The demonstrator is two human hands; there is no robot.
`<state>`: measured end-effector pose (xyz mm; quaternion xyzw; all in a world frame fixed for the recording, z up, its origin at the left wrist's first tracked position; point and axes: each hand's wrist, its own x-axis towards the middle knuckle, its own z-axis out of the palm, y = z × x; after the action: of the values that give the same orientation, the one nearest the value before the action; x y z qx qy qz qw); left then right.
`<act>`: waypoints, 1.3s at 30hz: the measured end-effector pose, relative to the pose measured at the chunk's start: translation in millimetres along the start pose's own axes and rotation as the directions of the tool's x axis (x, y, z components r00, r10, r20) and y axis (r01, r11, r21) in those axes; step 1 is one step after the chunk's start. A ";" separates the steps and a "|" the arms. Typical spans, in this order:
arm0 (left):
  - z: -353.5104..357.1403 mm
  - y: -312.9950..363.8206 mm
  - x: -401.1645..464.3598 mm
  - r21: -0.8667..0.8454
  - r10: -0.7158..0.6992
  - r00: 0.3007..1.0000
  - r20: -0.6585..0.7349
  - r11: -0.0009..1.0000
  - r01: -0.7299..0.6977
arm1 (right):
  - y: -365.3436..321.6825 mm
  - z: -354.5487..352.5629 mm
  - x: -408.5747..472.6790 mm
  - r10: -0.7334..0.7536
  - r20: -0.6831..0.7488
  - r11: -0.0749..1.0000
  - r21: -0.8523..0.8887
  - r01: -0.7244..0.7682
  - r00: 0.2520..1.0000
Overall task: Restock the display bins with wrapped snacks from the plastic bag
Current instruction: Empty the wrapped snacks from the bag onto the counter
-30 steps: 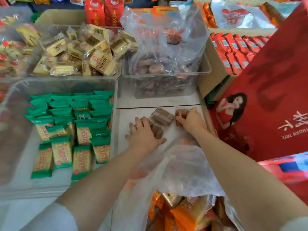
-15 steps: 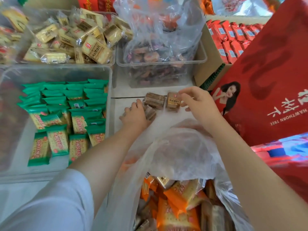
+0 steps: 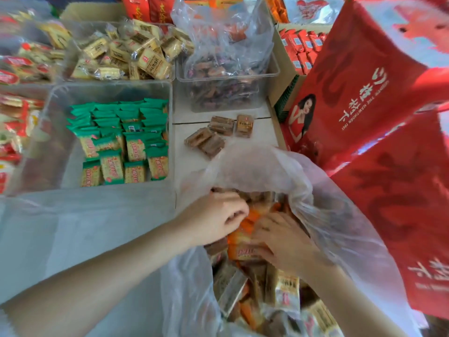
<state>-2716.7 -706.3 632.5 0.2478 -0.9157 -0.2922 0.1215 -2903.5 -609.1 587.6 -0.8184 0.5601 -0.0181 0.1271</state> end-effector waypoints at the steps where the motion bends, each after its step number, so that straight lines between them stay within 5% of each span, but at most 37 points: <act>1: 9.9 4.0 -6.0 0.054 -0.065 0.994 0.086 0.997 0.061 | 1.5 4.0 -6.9 0.078 -0.001 0.997 -0.018 -0.078 0.997; 6: 43.4 14.9 -24.6 0.546 -0.402 0.870 0.286 0.814 0.197 | -3.0 7.0 -28.5 0.489 -0.057 0.867 0.142 -0.477 0.871; 12: 54.2 15.1 -44.6 0.675 -0.446 0.857 0.258 0.718 0.170 | -6.3 -2.9 -22.3 0.693 0.016 0.701 0.221 -0.679 0.721; 17: 49.9 27.0 -64.5 0.568 -0.380 0.915 0.137 0.787 0.241 | 2.0 -3.0 -22.5 0.610 -0.103 0.779 0.261 -0.570 0.786; 22: 35.0 53.4 -83.0 0.089 -0.384 0.918 -0.096 0.915 0.392 | -5.6 -26.2 -65.1 0.480 -0.410 0.848 0.445 -0.289 0.776; 26: 32.7 69.1 -82.8 -0.266 -0.456 0.881 -0.124 0.871 0.414 | -1.6 -23.3 -68.0 0.376 -0.209 0.892 0.345 -0.291 0.903; 29: 38.4 80.0 -76.0 -0.255 -0.503 0.864 0.000 0.836 0.486 | 19.0 -16.1 -49.2 0.267 0.083 0.957 0.091 -0.275 0.960; 33: 57.2 81.3 -75.9 -0.180 -0.602 0.786 0.141 0.765 0.618 | 43.3 0.7 -28.7 0.217 0.096 0.964 -0.180 -0.198 0.971; 35: 65.9 79.3 -79.4 -0.106 -0.627 0.766 0.141 0.760 0.642 | 42.6 -0.6 -26.6 0.180 0.057 0.973 -0.159 -0.169 0.982; 39: 79.8 65.4 -87.1 0.019 -0.708 0.695 0.129 0.702 0.712 | 26.1 -26.9 -41.0 0.151 -0.113 0.979 0.158 -0.132 0.982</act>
<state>-2697.2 -576.5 600.8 0.5606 -0.7503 -0.3462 -0.0550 -2947.2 -585.2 612.3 -0.7619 0.6208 -0.1018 0.1541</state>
